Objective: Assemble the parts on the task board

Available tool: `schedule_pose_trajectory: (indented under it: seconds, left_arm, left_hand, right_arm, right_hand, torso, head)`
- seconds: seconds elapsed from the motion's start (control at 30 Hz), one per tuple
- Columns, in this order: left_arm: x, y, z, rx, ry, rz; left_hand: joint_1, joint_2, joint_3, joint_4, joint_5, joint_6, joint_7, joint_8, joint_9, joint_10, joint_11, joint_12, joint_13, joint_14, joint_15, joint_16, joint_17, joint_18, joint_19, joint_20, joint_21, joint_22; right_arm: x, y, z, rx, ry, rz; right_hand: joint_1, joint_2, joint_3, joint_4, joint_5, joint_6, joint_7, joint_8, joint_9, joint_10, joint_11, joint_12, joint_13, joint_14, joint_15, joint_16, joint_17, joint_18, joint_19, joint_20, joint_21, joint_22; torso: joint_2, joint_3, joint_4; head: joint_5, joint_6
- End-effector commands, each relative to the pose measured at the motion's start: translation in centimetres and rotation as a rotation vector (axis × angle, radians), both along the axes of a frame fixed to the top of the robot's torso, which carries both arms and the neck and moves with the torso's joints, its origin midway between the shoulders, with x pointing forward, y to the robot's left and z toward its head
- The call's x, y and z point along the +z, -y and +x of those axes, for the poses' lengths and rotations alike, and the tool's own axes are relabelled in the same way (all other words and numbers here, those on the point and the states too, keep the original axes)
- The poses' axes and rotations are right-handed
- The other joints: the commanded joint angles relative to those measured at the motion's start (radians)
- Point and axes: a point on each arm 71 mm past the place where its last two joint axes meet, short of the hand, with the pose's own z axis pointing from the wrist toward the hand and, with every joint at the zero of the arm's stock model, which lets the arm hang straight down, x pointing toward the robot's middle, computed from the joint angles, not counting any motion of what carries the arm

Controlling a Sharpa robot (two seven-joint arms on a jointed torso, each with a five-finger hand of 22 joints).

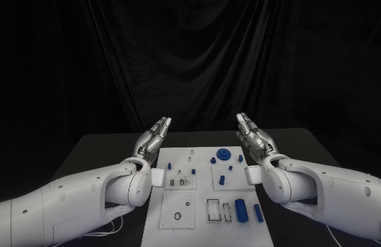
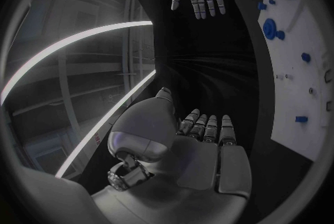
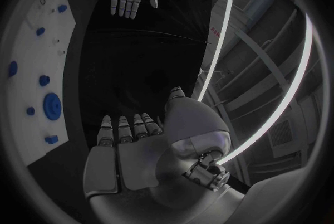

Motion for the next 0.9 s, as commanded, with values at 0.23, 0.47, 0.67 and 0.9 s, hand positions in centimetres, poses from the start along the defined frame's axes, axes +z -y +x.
schedule_pose_trajectory:
  seconds: [0.23,0.47,0.67,0.9]
  left_arm:
    - [1.2,1.5,-0.1,-0.261,0.056,-0.319]
    - [1.6,1.7,-0.1,-0.355,0.068,-0.445]
    - [1.7,1.7,-0.1,-0.378,0.071,-0.479]
    - [2.3,-1.1,0.0,-0.48,0.318,-0.277]
  left_hand:
    - [0.068,0.01,-0.005,0.016,0.016,0.043,0.041,0.013,0.006,0.012,0.057,-0.002,0.002,0.0,0.1,-0.007,-0.001,0.034,0.0,0.123,-0.003,-0.001]
    - [0.119,0.007,-0.005,0.015,0.051,0.126,0.082,0.038,0.017,0.101,0.106,0.047,0.024,0.022,0.14,0.02,0.01,0.046,0.029,0.173,0.021,0.016]
    - [0.18,0.004,0.004,0.01,0.108,0.177,0.105,0.054,0.022,0.14,0.132,0.099,0.033,0.052,0.161,0.053,0.019,0.051,0.053,0.199,0.037,0.024]
    - [0.281,-0.013,0.029,-0.016,0.216,0.256,0.115,0.078,0.031,0.208,0.176,0.188,0.044,0.105,0.167,0.102,0.029,0.058,0.076,0.212,0.051,0.029]
  right_arm:
    - [-0.1,-0.6,-0.3,0.269,-0.15,0.274]
    - [0.1,-0.4,-0.5,0.373,-0.193,0.376]
    - [0.1,-0.4,-0.6,0.4,-0.203,0.403]
    - [2.3,2.8,-0.2,0.394,-0.089,0.402]
  right_hand:
    - [0.06,0.004,-0.016,0.008,0.02,0.02,0.032,0.005,0.006,-0.002,0.029,-0.005,-0.001,0.001,0.018,-0.004,-0.002,0.013,-0.001,0.033,-0.004,-0.002]
    - [0.086,0.002,-0.012,0.008,0.031,0.051,0.064,0.02,0.013,-0.002,0.068,0.002,0.001,0.001,0.076,-0.004,-0.002,0.008,0.002,0.072,-0.001,0.001]
    - [0.127,0.001,0.0,0.003,0.099,0.067,0.087,0.034,0.017,0.0,0.116,0.017,0.005,0.001,0.138,-0.004,-0.002,-0.002,0.02,0.122,0.014,0.011]
    - [0.245,-0.015,0.03,-0.007,0.192,0.157,0.138,0.094,0.033,0.038,0.192,0.137,0.029,0.056,0.196,0.056,0.021,0.012,0.121,0.191,0.081,0.046]
  torso:
    - [0.0,0.0001,0.0001]
    - [0.0,0.0001,0.0001]
    - [0.0,0.0001,0.0001]
    - [0.059,-0.0064,0.0241]
  head:
    - [0.0,0.0]
    - [0.0,0.0]
    - [0.0,0.0]
    - [0.012,-0.147]
